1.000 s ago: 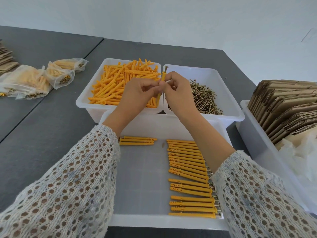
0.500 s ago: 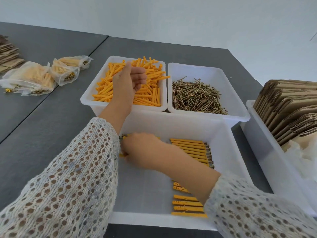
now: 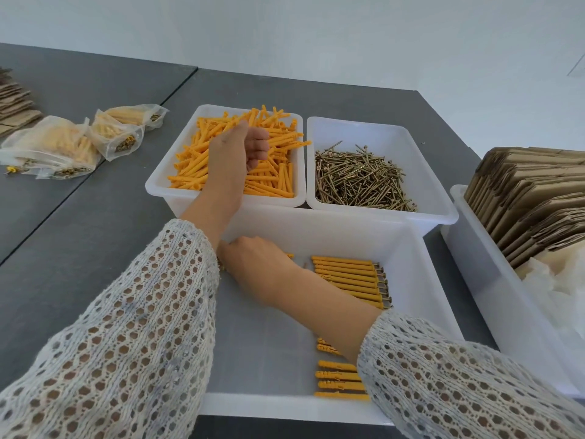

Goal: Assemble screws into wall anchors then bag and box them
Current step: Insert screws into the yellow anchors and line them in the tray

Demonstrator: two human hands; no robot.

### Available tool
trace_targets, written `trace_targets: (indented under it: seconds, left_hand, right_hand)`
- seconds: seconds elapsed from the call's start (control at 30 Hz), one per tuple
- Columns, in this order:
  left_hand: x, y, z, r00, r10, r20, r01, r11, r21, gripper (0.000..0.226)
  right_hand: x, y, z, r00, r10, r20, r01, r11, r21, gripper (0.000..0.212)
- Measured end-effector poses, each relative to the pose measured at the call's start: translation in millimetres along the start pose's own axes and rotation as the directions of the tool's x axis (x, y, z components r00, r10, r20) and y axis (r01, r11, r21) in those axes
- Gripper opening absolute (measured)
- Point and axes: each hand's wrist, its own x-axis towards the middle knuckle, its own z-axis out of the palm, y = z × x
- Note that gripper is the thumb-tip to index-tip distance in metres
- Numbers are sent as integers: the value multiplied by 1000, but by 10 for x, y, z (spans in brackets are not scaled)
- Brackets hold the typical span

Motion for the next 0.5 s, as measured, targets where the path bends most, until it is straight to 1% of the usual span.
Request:
trace_targets:
  seconds: [0.07,0.13,0.17,0.23,0.27,0.3,0.33,0.37,0.4,0.43,0.47,0.5]
  left_hand:
    - [-17,-11,13,998,68,5,-69,995,75,37]
    - [-51,-20,24,987,162,1,-160,974,160,35]
    - [-66,-27,27,976,217,5,-213,952,219,35]
    - [-78,-53,40,952,304,41,-300,893,335,34]
    - [-78,-62,48,943,328,64,-327,867,376,34]
    - [-76,-68,56,937,341,81,-343,845,410,34]
    - [-77,-71,59,932,351,92,-353,822,447,34]
    - [-83,-72,60,927,359,107,-364,791,491,33]
    - [-93,-76,57,922,363,136,-376,750,544,33]
    - [-109,-92,54,917,356,181,-389,691,609,32]
    - [-126,-118,56,915,332,230,-394,608,689,31]
    - [-138,-150,63,916,293,273,-389,495,777,31]
  right_hand:
    - [1,19,-57,998,45,44,-49,995,89,28]
    - [-10,49,-187,994,57,90,-73,979,188,31]
    - [-21,78,-270,993,50,108,-71,976,204,25]
    - [-77,184,-457,989,50,141,-79,975,207,7]
    - [-118,266,-559,983,56,174,-101,960,259,7]
    - [-179,353,-674,972,57,228,-141,918,371,10]
    - [-249,444,-795,963,51,265,-185,840,510,13]
    - [-308,545,-899,968,61,244,-208,741,639,16]
    - [-348,667,-972,977,120,174,-210,638,741,19]
    - [-365,799,-1004,968,238,79,-204,562,801,21]
    - [-368,933,-988,922,387,-28,-207,552,808,21]
    - [-365,1060,-929,841,525,-132,-255,601,757,21]
